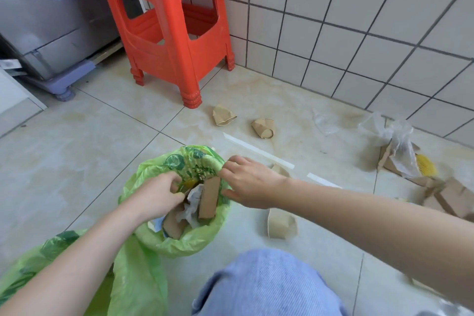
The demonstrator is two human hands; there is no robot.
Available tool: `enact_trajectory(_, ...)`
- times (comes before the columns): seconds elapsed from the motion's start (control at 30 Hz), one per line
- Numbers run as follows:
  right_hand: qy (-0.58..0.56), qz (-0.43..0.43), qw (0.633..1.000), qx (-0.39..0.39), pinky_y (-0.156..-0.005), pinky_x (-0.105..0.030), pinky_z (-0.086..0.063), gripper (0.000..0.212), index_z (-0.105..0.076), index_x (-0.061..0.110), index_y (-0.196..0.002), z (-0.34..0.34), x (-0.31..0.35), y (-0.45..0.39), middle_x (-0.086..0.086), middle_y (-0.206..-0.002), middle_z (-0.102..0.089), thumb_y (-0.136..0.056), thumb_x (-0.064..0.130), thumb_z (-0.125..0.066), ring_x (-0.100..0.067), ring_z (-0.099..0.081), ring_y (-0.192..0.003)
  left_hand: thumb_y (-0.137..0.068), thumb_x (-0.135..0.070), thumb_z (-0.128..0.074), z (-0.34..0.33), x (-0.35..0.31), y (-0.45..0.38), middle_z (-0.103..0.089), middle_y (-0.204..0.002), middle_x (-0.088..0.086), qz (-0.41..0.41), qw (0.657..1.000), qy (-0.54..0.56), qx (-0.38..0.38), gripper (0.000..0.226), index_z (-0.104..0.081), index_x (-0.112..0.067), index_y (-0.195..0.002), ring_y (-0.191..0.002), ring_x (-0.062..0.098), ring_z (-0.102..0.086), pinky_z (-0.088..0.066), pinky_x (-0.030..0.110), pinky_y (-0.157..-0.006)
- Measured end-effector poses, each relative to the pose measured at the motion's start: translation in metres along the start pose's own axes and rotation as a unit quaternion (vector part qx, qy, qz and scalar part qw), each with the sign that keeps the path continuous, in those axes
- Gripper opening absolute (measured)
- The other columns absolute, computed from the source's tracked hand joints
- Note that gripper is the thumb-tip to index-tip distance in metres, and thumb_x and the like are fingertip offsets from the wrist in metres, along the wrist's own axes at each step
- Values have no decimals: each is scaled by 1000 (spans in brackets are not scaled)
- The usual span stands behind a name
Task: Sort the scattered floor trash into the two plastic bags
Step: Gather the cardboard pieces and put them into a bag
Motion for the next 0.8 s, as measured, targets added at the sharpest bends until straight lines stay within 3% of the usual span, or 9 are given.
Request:
enact_trajectory(0.13, 19, -49, 998, 16, -99, -40, -41, 42, -48, 7, -128, 29, -37, 64, -11, -119, -57, -98, 35, -41, -31, -48, -118, -88, -17, -56, 10, -61, 24, -66, -103, -6, -74, 992, 74, -74, 23, -62, -23, -109, -90, 13, -58, -43, 21, -65)
enact_trajectory(0.2, 14, -93, 995, 35, -99, -37, -40, 42, -44, 10, -132, 40, -52, 104, -8, -123, -55, -99, 35, -38, -28, -46, -121, -87, -15, -58, 3, -98, 33, -67, -98, -5, -115, 985, 97, -81, 18, -65, -22, -102, -82, 12, -58, -39, 13, -62)
enact_trajectory(0.33, -4, -172, 983, 66, -98, -36, -41, 42, -40, 13, -135, 57, -75, 190, -5, -123, -55, -99, 34, -38, -24, -45, -121, -87, -14, -58, -25, -171, 47, -67, -95, -4, -190, 973, 119, -58, 16, -66, -20, -100, -69, 7, -55, -37, 13, -53)
enact_trajectory(0.6, -41, -306, 945, 109, -96, -29, -39, 40, -39, 18, -136, 49, -103, 351, 0, -127, -53, -99, 34, -39, -19, -45, -122, -84, -13, -56, -104, -280, 58, -70, -87, -2, -257, 958, 127, 24, 15, -63, -25, -89, -85, 16, -62, -50, 27, -72)
enact_trajectory(0.8, -60, -348, 929, 110, -86, -19, -33, 38, -38, 19, -135, 1, -130, 422, 0, -121, -52, -101, 37, -37, -19, -48, -119, -84, -16, -51, -183, -337, 34, -70, -84, -6, -284, 954, 79, 62, 15, -61, -25, -92, -86, 14, -62, -45, 23, -64)
Point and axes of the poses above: each hand's wrist, its own y-axis away from the middle knuckle, its own z-axis out of the back of the hand, x = y × z, the point moved 2 cm from there along -y, towards the middle knuckle
